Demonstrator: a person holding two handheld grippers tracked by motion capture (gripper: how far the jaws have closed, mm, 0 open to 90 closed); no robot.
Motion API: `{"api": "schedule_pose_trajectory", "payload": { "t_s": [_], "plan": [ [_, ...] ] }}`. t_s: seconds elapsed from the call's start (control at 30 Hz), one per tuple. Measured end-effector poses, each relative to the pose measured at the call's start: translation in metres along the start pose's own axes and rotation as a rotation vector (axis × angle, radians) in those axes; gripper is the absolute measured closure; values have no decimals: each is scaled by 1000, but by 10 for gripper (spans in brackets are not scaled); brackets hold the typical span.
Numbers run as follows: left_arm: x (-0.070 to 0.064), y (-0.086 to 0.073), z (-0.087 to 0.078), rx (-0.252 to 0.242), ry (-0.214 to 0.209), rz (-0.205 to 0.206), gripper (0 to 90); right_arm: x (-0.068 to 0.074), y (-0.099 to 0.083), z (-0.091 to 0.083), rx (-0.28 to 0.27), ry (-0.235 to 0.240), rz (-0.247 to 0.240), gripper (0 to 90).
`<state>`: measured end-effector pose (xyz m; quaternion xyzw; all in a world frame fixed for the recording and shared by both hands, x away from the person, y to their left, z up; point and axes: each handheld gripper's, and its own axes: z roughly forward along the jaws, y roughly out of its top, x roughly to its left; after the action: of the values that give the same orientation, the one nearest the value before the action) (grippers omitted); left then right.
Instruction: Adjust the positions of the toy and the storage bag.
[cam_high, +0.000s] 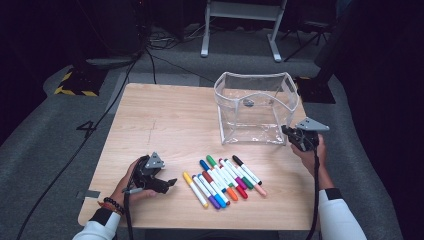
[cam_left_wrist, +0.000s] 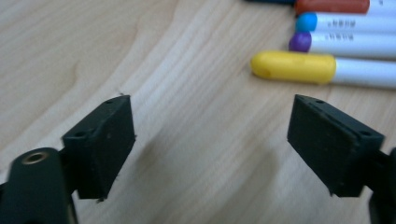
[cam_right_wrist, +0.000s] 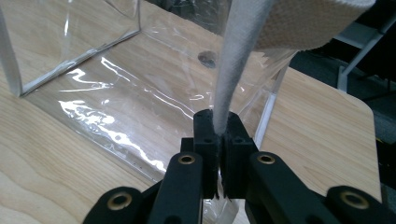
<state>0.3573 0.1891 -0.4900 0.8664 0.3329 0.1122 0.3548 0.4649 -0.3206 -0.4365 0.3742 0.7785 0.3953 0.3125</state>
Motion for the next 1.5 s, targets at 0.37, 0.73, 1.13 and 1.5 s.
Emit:
{"api": "schedule_pose_trajectory", "payload": {
  "t_s": [0.37, 0.73, 1.13, 1.5],
  "plan": [
    [4, 72, 27, -79, 18, 51, 195, 17, 5, 1, -10, 44, -21, 869],
    [-6, 146, 79, -149, 10, 87, 270, 36, 10, 3, -18, 86, -47, 868],
    [5, 179, 119, -128, 120, 23, 489, 40, 9, 1, -25, 115, -63, 868],
    [13, 178, 112, -135, 97, 89, 865, 37, 6, -5, -37, 137, -41, 870]
  ]
}}
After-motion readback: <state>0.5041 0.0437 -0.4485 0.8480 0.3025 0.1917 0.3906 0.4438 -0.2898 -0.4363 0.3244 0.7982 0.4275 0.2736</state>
